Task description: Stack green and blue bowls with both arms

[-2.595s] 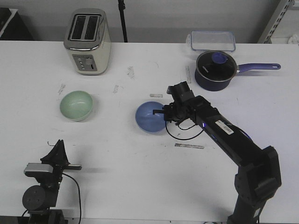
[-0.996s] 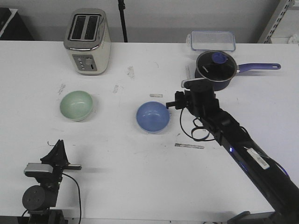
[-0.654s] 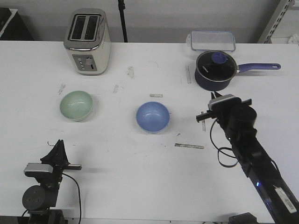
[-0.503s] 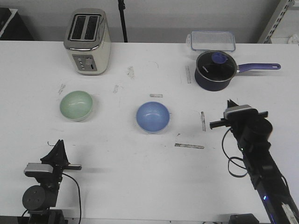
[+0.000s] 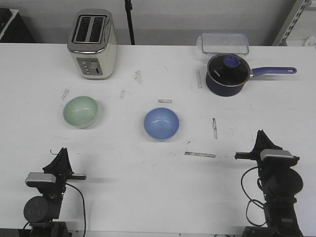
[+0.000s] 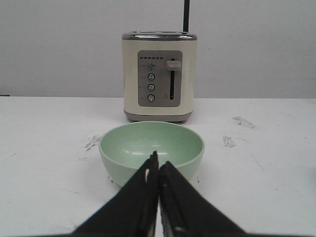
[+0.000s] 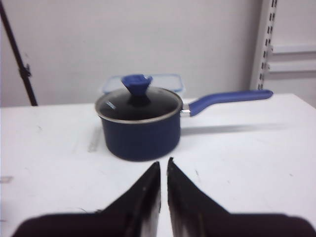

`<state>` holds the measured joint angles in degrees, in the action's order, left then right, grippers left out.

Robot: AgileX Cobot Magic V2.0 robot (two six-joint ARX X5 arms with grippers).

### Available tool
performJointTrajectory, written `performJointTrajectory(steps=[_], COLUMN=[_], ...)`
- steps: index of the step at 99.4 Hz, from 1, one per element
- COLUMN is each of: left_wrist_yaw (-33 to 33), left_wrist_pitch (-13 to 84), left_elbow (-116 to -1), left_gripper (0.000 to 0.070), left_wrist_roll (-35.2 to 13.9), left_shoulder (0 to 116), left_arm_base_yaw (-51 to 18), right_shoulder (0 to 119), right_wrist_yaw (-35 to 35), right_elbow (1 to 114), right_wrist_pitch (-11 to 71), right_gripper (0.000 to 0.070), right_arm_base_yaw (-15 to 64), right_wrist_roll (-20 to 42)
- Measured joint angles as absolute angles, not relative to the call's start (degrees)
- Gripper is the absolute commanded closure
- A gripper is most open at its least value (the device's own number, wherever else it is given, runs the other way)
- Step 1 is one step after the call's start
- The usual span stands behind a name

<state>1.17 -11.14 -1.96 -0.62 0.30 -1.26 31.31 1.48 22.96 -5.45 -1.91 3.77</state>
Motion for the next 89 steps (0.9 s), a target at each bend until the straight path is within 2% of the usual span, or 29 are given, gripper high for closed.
performJointTrajectory(steps=[43,89], left_wrist_yaw=[1.17,1.17], left_wrist_pitch=[-11.14,-11.14], left_elbow=[-1.96,-1.96], left_gripper=[0.0699,0.0699], left_wrist_roll=[-0.60,-0.60], left_shoulder=[0.30,0.30], left_arm_base_yaw=[-1.26,-1.26], right_shoulder=[25.12,24.71], right_wrist_yaw=[1.50,1.52], right_elbow=[22.76,22.76], right_wrist_pitch=[-5.43,-6.11], right_gripper=[0.0685,0.0685], right_arm_base_yaw=[1.06,1.06], right_wrist_roll=[3.97,3.97])
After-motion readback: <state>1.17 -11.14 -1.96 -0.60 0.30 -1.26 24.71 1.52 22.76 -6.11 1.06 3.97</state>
